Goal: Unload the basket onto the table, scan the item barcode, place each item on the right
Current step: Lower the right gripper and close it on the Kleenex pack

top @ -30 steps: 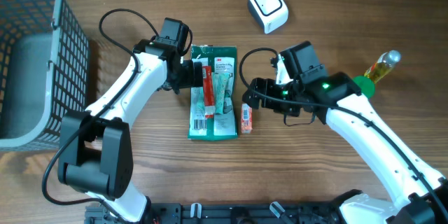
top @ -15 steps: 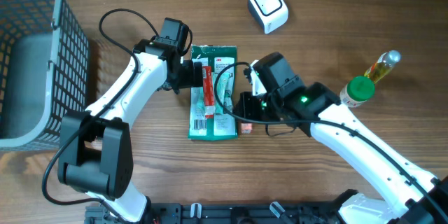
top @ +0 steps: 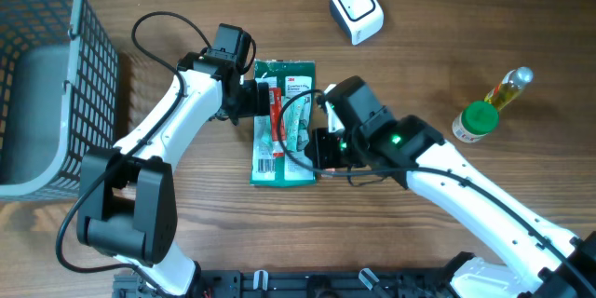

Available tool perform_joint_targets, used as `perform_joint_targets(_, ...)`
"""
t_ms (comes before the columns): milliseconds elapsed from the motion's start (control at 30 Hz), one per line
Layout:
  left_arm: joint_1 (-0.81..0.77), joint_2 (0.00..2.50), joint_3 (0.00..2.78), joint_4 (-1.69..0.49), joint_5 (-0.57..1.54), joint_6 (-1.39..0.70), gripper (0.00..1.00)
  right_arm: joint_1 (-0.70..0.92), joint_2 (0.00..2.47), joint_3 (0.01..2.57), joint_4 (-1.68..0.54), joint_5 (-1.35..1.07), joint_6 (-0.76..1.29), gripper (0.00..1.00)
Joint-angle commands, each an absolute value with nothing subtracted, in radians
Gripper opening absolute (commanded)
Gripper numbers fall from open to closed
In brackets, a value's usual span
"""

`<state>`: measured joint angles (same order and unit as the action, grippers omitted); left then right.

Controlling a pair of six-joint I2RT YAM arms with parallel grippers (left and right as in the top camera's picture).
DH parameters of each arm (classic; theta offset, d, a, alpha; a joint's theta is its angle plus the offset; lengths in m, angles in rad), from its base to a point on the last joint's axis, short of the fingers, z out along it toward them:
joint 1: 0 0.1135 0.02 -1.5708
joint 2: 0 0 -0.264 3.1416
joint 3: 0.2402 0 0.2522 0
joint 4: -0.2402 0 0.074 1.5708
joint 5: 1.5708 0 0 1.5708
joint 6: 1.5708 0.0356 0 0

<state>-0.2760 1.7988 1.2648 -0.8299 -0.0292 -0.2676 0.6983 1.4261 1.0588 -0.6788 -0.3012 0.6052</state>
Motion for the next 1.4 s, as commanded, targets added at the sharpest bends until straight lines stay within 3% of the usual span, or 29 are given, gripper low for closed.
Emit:
perform_joint_targets(0,-0.279,1.782,1.26,-0.83,-0.035,-0.269,1.0,0.739,1.435,1.052,-0.677,-0.224,0.605,0.18)
perform_joint_targets(267,-0.279,1.782,1.26,-0.83,-0.036,-0.269,1.0,0.759,1.438,1.001,-0.643,-0.224,0.605,0.15)
perform_joint_targets(800,-0.279,1.782,1.26,-0.83,-0.035,-0.269,1.0,0.748,1.575,0.968,-0.453,-0.122,0.606,0.2)
perform_joint_targets(1200,-0.279,1.782,1.26,-0.83,-0.035,-0.269,1.0,0.693,1.557,1.006,-0.615,-0.015,0.641,0.4)
perform_joint_targets(1267,-0.279,1.782,1.26,-0.83,-0.036,-0.27,1.0,0.693,1.578,1.006,-0.628,-0.015,0.667,0.5)
perform_joint_targets(1367,-0.279,1.782,1.26,-0.83,-0.035,-0.27,1.0,0.695,1.606,1.006,-0.626,-0.025,0.675,0.52)
